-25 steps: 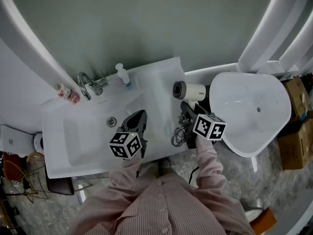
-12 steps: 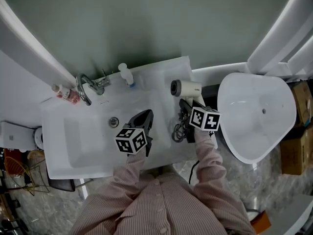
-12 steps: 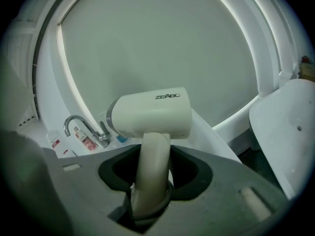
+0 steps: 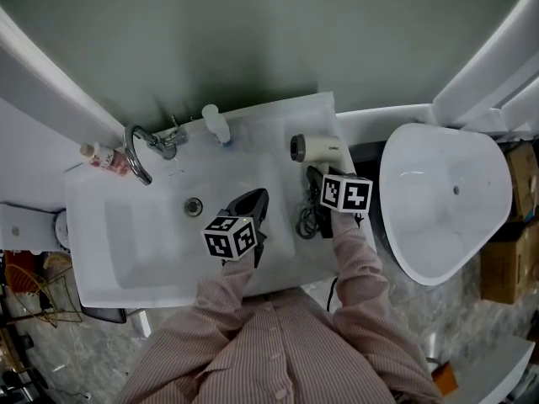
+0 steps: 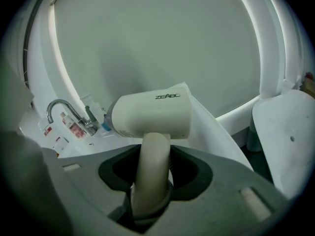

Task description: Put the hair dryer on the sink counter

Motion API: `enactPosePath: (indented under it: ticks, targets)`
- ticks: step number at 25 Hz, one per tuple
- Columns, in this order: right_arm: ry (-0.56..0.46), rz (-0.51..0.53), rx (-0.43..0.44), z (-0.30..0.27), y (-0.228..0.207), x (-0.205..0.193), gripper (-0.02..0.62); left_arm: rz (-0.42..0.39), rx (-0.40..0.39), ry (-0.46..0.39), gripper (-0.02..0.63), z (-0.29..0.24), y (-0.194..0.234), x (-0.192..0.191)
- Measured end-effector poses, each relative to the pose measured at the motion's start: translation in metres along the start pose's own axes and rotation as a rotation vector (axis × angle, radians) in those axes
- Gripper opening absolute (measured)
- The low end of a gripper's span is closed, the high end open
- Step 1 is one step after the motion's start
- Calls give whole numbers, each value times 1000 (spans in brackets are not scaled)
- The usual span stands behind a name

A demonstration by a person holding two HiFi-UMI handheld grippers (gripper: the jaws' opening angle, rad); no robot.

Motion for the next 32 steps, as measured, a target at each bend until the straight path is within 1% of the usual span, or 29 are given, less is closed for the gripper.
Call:
enactPosePath:
  ticks: [10, 17, 22, 27, 32]
  targets:
    - [79, 20, -57, -19, -2, -2, 164, 26, -5, 38, -3, -10, 6, -10]
    - [104, 18, -92, -26, -3, -6, 164, 41, -3, 32, -3, -9, 10, -11]
    - [107, -1, -101, -27, -4, -6, 164, 45, 0, 31, -3, -8, 10, -11]
    - [113, 12, -105, -27, -3, -7, 164, 43, -1, 29, -2, -6, 9, -11]
    - [112, 10, -75, -28, -2, -8, 168, 37, -5, 27, -2, -6, 7, -11]
Point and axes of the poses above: the fingertips, and each gripper's own axes: z backward along the fingers, y to its left, x out of its top, the point moved 6 cm from there along z, backward along the fingers, and after that the axes turned 4 degrees about -z, right-handed, at the moved point
